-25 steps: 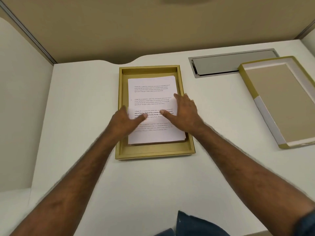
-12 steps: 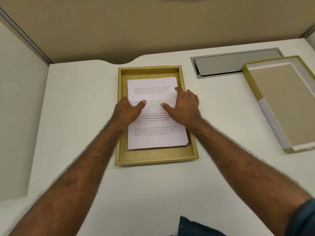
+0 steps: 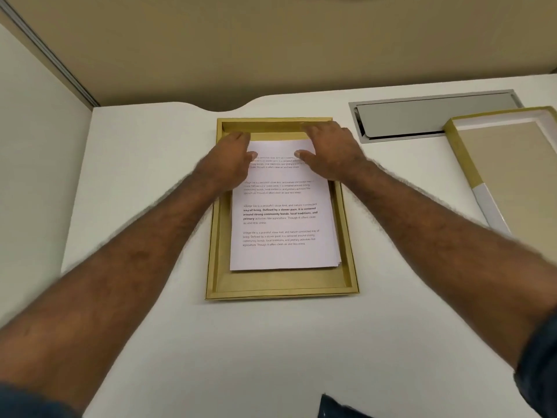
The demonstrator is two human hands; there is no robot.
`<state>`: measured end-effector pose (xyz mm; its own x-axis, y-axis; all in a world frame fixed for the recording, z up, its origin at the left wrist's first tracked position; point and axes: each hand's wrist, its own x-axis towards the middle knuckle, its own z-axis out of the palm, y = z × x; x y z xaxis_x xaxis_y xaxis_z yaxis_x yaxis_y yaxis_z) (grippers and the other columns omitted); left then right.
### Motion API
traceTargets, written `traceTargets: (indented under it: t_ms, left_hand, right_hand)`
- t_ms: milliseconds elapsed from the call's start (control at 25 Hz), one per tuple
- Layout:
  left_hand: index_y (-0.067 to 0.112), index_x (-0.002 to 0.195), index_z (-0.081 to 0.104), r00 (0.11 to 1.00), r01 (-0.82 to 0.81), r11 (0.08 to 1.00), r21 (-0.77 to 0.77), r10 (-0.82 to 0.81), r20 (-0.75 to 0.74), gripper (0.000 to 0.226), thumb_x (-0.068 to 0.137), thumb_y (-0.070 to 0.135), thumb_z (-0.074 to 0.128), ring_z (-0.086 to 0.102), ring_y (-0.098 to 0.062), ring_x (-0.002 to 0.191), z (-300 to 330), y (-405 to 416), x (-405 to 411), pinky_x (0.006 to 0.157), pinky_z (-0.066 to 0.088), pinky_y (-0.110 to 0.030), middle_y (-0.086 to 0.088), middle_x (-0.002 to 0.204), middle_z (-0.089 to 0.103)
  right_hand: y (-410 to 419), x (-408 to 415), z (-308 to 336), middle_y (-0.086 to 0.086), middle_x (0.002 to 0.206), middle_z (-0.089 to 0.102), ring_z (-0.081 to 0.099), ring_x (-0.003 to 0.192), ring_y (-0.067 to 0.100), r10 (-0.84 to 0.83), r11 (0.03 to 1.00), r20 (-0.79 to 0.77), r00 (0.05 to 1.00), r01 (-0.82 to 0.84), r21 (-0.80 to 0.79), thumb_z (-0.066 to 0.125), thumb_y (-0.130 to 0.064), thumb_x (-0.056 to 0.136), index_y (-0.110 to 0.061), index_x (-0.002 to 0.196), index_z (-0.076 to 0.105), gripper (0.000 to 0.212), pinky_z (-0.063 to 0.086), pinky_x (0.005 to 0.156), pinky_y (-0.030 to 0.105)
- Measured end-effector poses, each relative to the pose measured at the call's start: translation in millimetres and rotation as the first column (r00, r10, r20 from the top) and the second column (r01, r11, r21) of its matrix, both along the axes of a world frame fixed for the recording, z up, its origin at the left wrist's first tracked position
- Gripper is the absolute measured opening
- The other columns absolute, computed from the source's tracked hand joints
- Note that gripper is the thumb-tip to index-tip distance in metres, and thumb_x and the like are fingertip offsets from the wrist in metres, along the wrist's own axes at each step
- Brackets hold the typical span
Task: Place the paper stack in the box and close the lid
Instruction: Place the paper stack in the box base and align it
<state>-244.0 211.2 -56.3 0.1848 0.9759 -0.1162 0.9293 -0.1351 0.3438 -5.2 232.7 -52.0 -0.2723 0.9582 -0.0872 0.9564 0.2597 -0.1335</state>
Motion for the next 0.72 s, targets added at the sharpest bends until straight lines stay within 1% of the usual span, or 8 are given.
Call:
traceTargets:
  t_ms: [120, 200, 320, 440, 560, 640, 720]
  left_hand:
    - [0.006, 0.161, 0.036, 0.99, 0.105, 0.994, -0.015, -0.105, -0.095, 0.056, 0.111, 0.031, 0.046, 0.038, -0.035, 0.151, -7.7, 17.7, -4.5, 0.118, 0.036, -0.046, -0.014, 0.166, 0.039]
    - [0.005, 0.159, 0.039, 0.983, 0.129, 0.991, -0.032, -0.132, -0.128, 0.056, 0.111, 0.031, 0.048, 0.04, -0.036, 0.149, -13.5, 23.7, -4.7, 0.118, 0.036, -0.048, -0.015, 0.164, 0.042]
    - [0.004, 0.154, 0.046, 0.98, 0.124, 0.992, -0.029, -0.127, -0.153, 0.052, 0.109, 0.029, 0.052, 0.048, -0.037, 0.142, -22.5, 25.2, -3.7, 0.115, 0.04, -0.049, -0.016, 0.156, 0.051]
    - [0.003, 0.151, 0.049, 0.981, 0.11, 0.994, 0.002, -0.108, -0.161, 0.05, 0.108, 0.027, 0.054, 0.051, -0.037, 0.137, -28.9, 24.6, -3.4, 0.113, 0.041, -0.05, -0.018, 0.15, 0.055]
    - [0.002, 0.151, 0.048, 0.984, 0.108, 0.994, 0.017, -0.105, -0.144, 0.049, 0.108, 0.026, 0.053, 0.051, -0.037, 0.138, -30.1, 24.3, -2.4, 0.112, 0.042, -0.049, -0.018, 0.151, 0.055]
    - [0.003, 0.153, 0.046, 0.99, 0.095, 0.995, 0.032, -0.091, -0.109, 0.05, 0.109, 0.027, 0.051, 0.049, -0.036, 0.141, -28.1, 20.0, -3.0, 0.115, 0.041, -0.048, -0.018, 0.155, 0.052]
    - [0.007, 0.158, 0.041, 0.999, 0.035, 0.999, 0.041, -0.035, -0.021, 0.055, 0.109, 0.032, 0.05, 0.042, -0.034, 0.149, -26.1, 5.0, -6.2, 0.119, 0.036, -0.045, -0.014, 0.164, 0.043]
  right_hand:
    - [10.2, -0.2, -4.8, 0.009, 0.164, 0.053, 0.044, 0.15, 0.036, 0.038, 0.998, 0.08, 0.996, -0.033, -0.056, 0.057, -0.056, 0.104, -0.018, 0.163, 0.04, 0.072, 0.037, 0.117, 0.057]
    - [12.6, 0.8, -10.3, 0.008, 0.162, 0.055, 0.045, 0.149, 0.036, 0.043, 0.997, 0.108, 0.993, -0.035, -0.072, 0.056, -0.058, 0.104, -0.019, 0.162, 0.043, 0.071, 0.037, 0.116, 0.056]
    - [12.6, 1.2, -16.9, 0.009, 0.16, 0.057, 0.047, 0.147, 0.036, 0.033, 0.997, 0.109, 0.994, -0.025, -0.07, 0.056, -0.058, 0.104, -0.018, 0.158, 0.048, 0.069, 0.039, 0.116, 0.055]
    - [11.9, 2.3, -20.5, 0.009, 0.159, 0.056, 0.048, 0.146, 0.036, 0.024, 0.998, 0.101, 0.995, -0.018, -0.061, 0.056, -0.058, 0.103, -0.018, 0.158, 0.048, 0.069, 0.039, 0.115, 0.055]
    - [7.7, 6.7, -22.4, 0.011, 0.163, 0.052, 0.044, 0.149, 0.037, 0.025, 0.998, 0.049, 0.998, -0.022, -0.055, 0.055, -0.06, 0.104, -0.017, 0.161, 0.043, 0.073, 0.037, 0.118, 0.056]
    - [-1.8, 11.5, -18.2, 0.011, 0.167, 0.046, 0.04, 0.153, 0.036, 0.041, 0.998, -0.011, 0.999, -0.041, -0.049, 0.055, -0.068, 0.1, -0.017, 0.163, 0.039, 0.083, 0.034, 0.122, 0.056]
    - [-19.0, 18.1, -10.5, 0.008, 0.17, 0.041, 0.035, 0.157, 0.034, 0.078, 0.995, -0.069, 0.995, -0.082, -0.063, 0.056, -0.079, 0.092, -0.021, 0.165, 0.037, 0.095, 0.029, 0.126, 0.057]
